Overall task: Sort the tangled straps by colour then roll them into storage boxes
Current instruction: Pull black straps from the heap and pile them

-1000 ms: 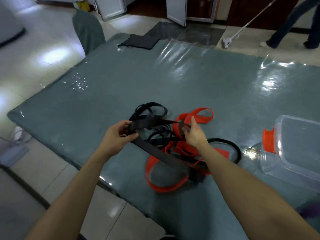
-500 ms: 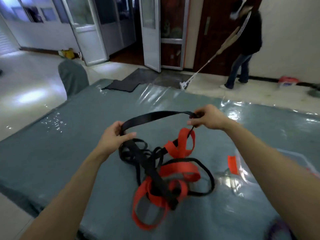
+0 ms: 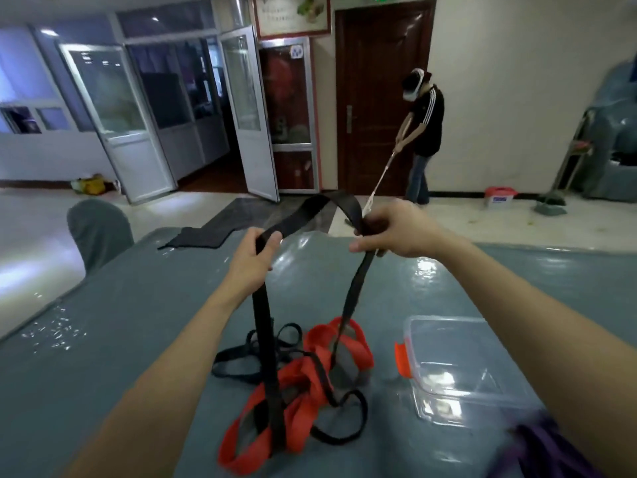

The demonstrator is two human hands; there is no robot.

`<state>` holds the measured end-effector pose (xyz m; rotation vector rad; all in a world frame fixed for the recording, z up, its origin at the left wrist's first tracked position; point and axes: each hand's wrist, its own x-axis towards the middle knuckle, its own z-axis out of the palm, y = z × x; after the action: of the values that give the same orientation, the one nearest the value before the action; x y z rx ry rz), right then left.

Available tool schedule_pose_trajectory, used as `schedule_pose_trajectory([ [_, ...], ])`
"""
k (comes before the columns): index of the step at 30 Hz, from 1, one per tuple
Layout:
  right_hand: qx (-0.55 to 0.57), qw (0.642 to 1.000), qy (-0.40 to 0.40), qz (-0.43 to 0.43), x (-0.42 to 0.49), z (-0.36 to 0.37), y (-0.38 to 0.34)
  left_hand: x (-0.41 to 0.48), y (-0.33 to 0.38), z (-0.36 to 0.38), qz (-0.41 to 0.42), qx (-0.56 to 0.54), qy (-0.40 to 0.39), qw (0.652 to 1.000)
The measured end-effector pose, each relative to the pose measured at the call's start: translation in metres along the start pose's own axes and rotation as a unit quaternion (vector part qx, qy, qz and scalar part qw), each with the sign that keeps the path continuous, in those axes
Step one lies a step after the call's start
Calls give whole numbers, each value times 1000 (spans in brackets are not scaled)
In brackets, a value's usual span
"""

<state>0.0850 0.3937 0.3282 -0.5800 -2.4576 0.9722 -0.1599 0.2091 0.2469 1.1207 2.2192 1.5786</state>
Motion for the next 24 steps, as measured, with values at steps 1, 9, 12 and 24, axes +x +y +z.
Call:
schedule_pose_trajectory([
  [1,9,1000,10,-10,-4,-5,1,-1,9,-1,5,-19,32,999],
  [9,228,957,175,-46,-14,-50,-44,-40,31,59,23,-19,-139,990],
  [12,260,947,178,-61,-27,-63,-54,-73,12,117,-71,-82,-224,969],
  [24,107,981,39,156,-117,-80,58,-63,0,105,-73,-83,-31,993],
])
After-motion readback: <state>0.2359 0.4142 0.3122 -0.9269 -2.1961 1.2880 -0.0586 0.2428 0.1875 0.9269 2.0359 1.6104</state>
